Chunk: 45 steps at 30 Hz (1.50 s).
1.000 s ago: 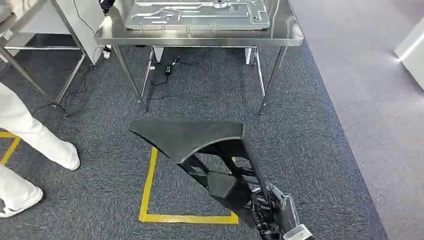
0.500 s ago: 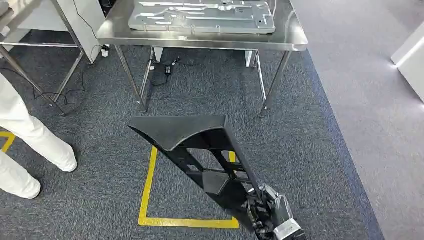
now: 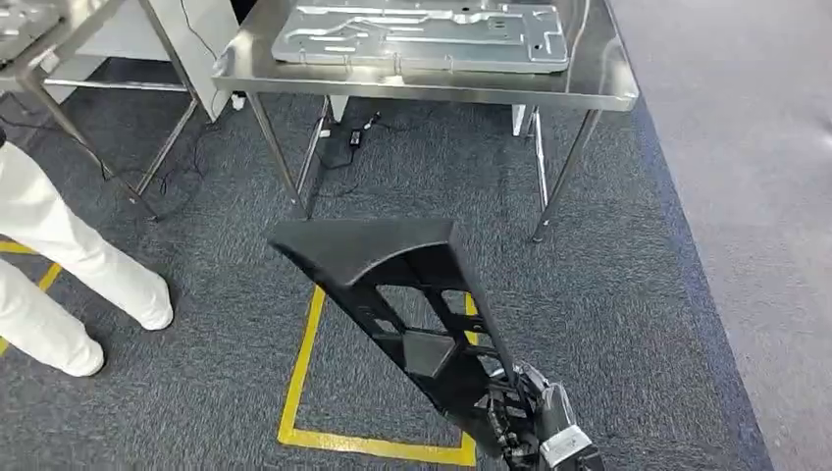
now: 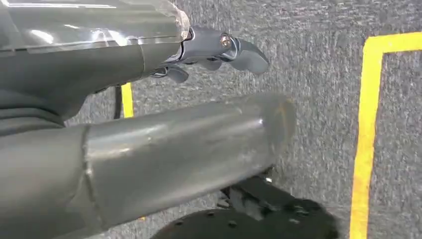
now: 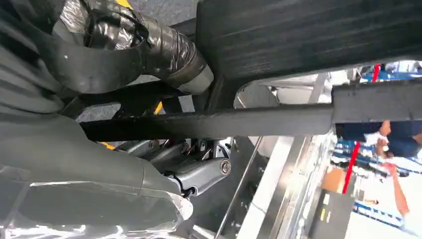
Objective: Take the parts from the cabinet and place them on the table.
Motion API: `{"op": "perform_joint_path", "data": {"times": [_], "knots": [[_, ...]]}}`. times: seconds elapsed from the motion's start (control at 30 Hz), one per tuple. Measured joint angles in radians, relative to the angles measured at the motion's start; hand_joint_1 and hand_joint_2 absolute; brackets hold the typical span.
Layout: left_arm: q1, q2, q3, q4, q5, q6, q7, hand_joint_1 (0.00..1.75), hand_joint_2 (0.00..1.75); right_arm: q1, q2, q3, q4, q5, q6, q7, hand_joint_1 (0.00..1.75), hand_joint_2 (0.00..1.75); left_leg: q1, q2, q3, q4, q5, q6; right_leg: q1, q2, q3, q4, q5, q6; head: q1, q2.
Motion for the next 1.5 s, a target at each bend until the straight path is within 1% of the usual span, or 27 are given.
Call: {"op": "perform_joint_path", "data": {"times": [0.07,0.13,0.17,0.27,0.33,0.37,0.47,0.5,0.53,0.57,0.63,0.67,0.73,0.83,0.87,0.97,1.0,1.03,1.07,1.13,1.17,1.2,1.23,1.3,1.37,1.4,1.5], "knots": [[0.003,0.000,0.003,0.000,-0.003,0.000,-0.001,0.00,0.00,0.000,0.000,0.004,0.002,0.000,-0.003,0.001,1.75,1.75,-0.004,0.000,0.020,-0.091,0.096,0.012,0.007,0.000,0.023,0.000,-0.016,-0.001,0.000,0.000],[0.004,0.001,0.010,0.000,-0.009,0.001,-0.002,0.00,0.00,-0.001,-0.001,0.007,0.002,0.000,-0.004,0.002,1.75,1.75,-0.017,0.001,0.078,-0.262,0.199,0.042,0.012,-0.002,0.045,-0.001,-0.035,-0.002,0.000,0.000],[0.001,0.007,0.015,0.000,-0.012,0.002,-0.003,0.00,0.00,-0.003,-0.001,0.007,0.004,0.000,-0.004,0.002,1.75,1.75,-0.021,0.005,0.087,-0.258,0.184,0.056,0.014,-0.005,0.045,0.000,-0.039,0.002,0.001,0.000],[0.002,0.003,0.017,-0.001,-0.014,0.002,-0.006,0.00,0.00,-0.006,-0.003,0.011,0.007,0.000,-0.005,0.006,1.75,1.75,-0.034,0.002,0.095,-0.292,0.174,0.059,0.002,-0.003,0.038,-0.005,-0.042,0.020,-0.001,0.000],[0.002,-0.001,0.019,-0.001,-0.020,-0.004,-0.007,0.00,0.00,-0.009,-0.005,0.013,0.008,0.001,-0.007,0.012,1.75,1.75,-0.015,0.004,0.124,-0.329,0.179,0.058,0.005,-0.006,0.055,-0.008,-0.052,0.032,0.000,0.000],[0.002,-0.001,0.020,-0.003,-0.021,-0.005,-0.007,0.00,0.00,-0.012,-0.006,0.014,0.008,0.002,-0.009,0.013,1.75,1.75,-0.013,0.002,0.139,-0.343,0.177,0.061,0.006,-0.006,0.044,0.024,-0.061,0.039,0.001,0.000],[-0.003,-0.002,0.026,-0.003,-0.025,-0.010,-0.007,0.00,0.00,-0.015,-0.011,0.016,0.010,0.002,-0.015,0.017,1.75,1.75,-0.011,0.004,0.157,-0.347,0.162,0.066,-0.009,-0.006,-0.106,0.258,-0.145,0.057,0.000,0.000],[-0.002,-0.003,0.029,-0.003,-0.029,-0.010,-0.007,0.00,0.00,-0.014,-0.012,0.018,0.011,0.002,-0.016,0.018,1.75,1.75,-0.009,0.003,0.166,-0.347,0.155,0.064,-0.015,-0.006,-0.143,0.300,-0.139,0.062,0.000,0.000],[-0.002,-0.005,0.032,-0.003,-0.030,-0.011,-0.007,0.00,0.00,-0.014,-0.013,0.019,0.012,0.002,-0.016,0.018,1.75,1.75,-0.007,0.002,0.177,-0.347,0.146,0.059,-0.019,-0.007,-0.154,0.292,-0.106,0.068,0.000,0.000],[-0.001,-0.005,0.035,-0.003,-0.031,-0.012,-0.007,0.00,0.00,-0.014,-0.014,0.019,0.013,0.002,-0.016,0.018,1.75,1.75,-0.003,0.001,0.190,-0.346,0.137,0.053,-0.024,-0.008,-0.142,0.242,-0.052,0.074,0.000,0.000],[-0.001,-0.008,0.040,-0.003,-0.032,-0.012,-0.007,0.00,0.00,-0.014,-0.015,0.020,0.013,0.004,-0.018,0.019,1.75,1.75,0.006,0.000,0.221,-0.341,0.111,0.039,-0.032,-0.011,-0.078,0.064,0.072,0.083,0.000,0.000],[0.000,-0.006,0.044,-0.005,-0.034,-0.011,-0.007,0.00,0.00,-0.016,-0.017,0.021,0.016,0.006,-0.019,0.022,1.75,1.75,0.003,-0.001,0.221,-0.340,0.102,0.029,-0.027,-0.009,-0.069,0.054,0.049,0.084,0.001,0.000],[-0.007,-0.006,0.045,-0.009,-0.039,-0.011,-0.008,0.00,0.00,-0.017,-0.017,0.023,0.015,0.011,-0.023,0.026,1.75,1.75,-0.001,-0.002,0.219,-0.336,0.093,0.018,-0.022,-0.009,-0.062,0.032,0.033,0.057,-0.001,0.000],[-0.011,-0.006,0.047,-0.011,-0.046,-0.012,-0.010,0.00,0.00,-0.016,-0.020,0.022,0.014,0.031,-0.024,0.039,1.75,1.75,0.007,0.001,0.233,-0.339,0.075,0.000,-0.022,-0.005,-0.050,0.025,0.021,0.030,-0.002,0.000],[-0.012,-0.006,0.049,-0.012,-0.051,-0.013,-0.013,0.00,0.00,-0.017,-0.020,0.023,0.011,0.043,-0.023,0.043,1.75,1.75,0.007,0.003,0.222,-0.301,0.064,-0.001,-0.021,-0.006,-0.038,0.022,0.015,0.021,-0.001,0.000],[-0.014,-0.008,0.059,-0.013,-0.059,-0.016,-0.014,0.00,0.00,-0.023,-0.020,0.022,0.006,0.063,-0.021,0.054,1.75,1.75,0.006,0.003,0.073,-0.058,-0.019,-0.003,-0.013,-0.011,-0.018,0.021,-0.006,0.008,-0.002,0.000],[-0.013,-0.008,0.064,-0.013,-0.062,-0.016,-0.014,0.00,0.00,-0.021,-0.020,0.022,0.006,0.066,-0.021,0.055,1.75,1.75,0.005,0.003,0.021,0.006,-0.022,-0.001,-0.008,-0.010,-0.007,0.021,-0.016,0.006,-0.002,0.000],[-0.011,-0.008,0.067,-0.014,-0.063,-0.016,-0.014,0.00,0.00,-0.021,-0.020,0.022,0.006,0.070,-0.021,0.057,1.75,1.75,0.003,0.003,0.000,0.007,0.010,0.005,-0.005,-0.008,0.006,0.021,-0.025,0.005,-0.001,0.000],[-0.010,-0.008,0.069,-0.014,-0.064,-0.018,-0.014,0.00,0.00,-0.021,-0.020,0.022,0.006,0.075,-0.020,0.058,1.75,1.75,0.000,0.003,0.002,-0.035,0.061,0.012,-0.002,-0.006,0.021,0.021,-0.035,0.005,-0.002,0.000],[-0.010,-0.008,0.074,-0.018,-0.068,-0.020,-0.014,0.00,0.00,-0.021,-0.020,0.021,0.006,0.080,-0.017,0.061,1.75,1.75,-0.013,0.002,0.044,-0.195,0.188,0.038,0.004,-0.005,0.055,0.020,-0.058,0.006,-0.002,0.000],[-0.010,-0.007,0.077,-0.020,-0.071,-0.020,-0.014,0.00,0.00,-0.020,-0.020,0.020,0.004,0.080,-0.016,0.063,1.75,1.75,-0.020,0.002,0.058,-0.224,0.195,0.056,0.000,-0.004,0.061,0.016,-0.068,0.006,-0.001,0.000],[-0.012,-0.007,0.083,-0.022,-0.073,-0.022,-0.015,0.00,0.00,-0.024,-0.019,0.020,0.005,0.082,-0.016,0.065,1.75,1.75,-0.027,0.005,0.059,-0.232,0.194,0.064,0.007,-0.004,0.059,0.018,-0.072,0.016,0.000,0.000],[-0.012,-0.011,0.088,-0.026,-0.074,-0.022,-0.015,0.00,0.00,-0.021,-0.019,0.019,0.004,0.082,-0.016,0.067,1.75,1.75,-0.033,0.003,0.074,-0.259,0.176,0.070,-0.006,-0.002,0.056,0.011,-0.071,0.024,-0.003,0.000],[-0.011,-0.011,0.091,-0.030,-0.074,-0.023,-0.015,0.00,0.00,-0.018,-0.018,0.019,0.002,0.085,-0.016,0.068,1.75,1.75,-0.035,0.003,0.090,-0.292,0.172,0.073,-0.004,-0.006,0.067,0.008,-0.051,0.039,-0.003,0.000],[-0.011,-0.014,0.092,-0.032,-0.074,-0.025,-0.016,0.00,0.00,-0.019,-0.019,0.014,0.000,0.087,-0.016,0.068,1.75,1.75,-0.021,0.000,0.140,-0.334,0.174,0.074,-0.005,-0.007,0.070,0.042,-0.044,0.047,-0.002,0.000],[-0.011,-0.014,0.092,-0.034,-0.074,-0.025,-0.016,0.00,0.00,-0.022,-0.019,0.013,-0.001,0.088,-0.016,0.067,1.75,1.75,-0.018,0.000,0.157,-0.346,0.170,0.079,-0.005,-0.007,0.039,0.096,-0.054,0.049,-0.002,-0.001],[-0.013,-0.014,0.093,-0.034,-0.076,-0.027,-0.016,0.00,0.00,-0.018,-0.018,0.009,-0.001,0.088,-0.016,0.069,1.75,1.75,-0.016,-0.001,0.185,-0.350,0.147,0.078,-0.014,-0.007,-0.105,0.264,-0.132,0.065,-0.003,0.000]]}}
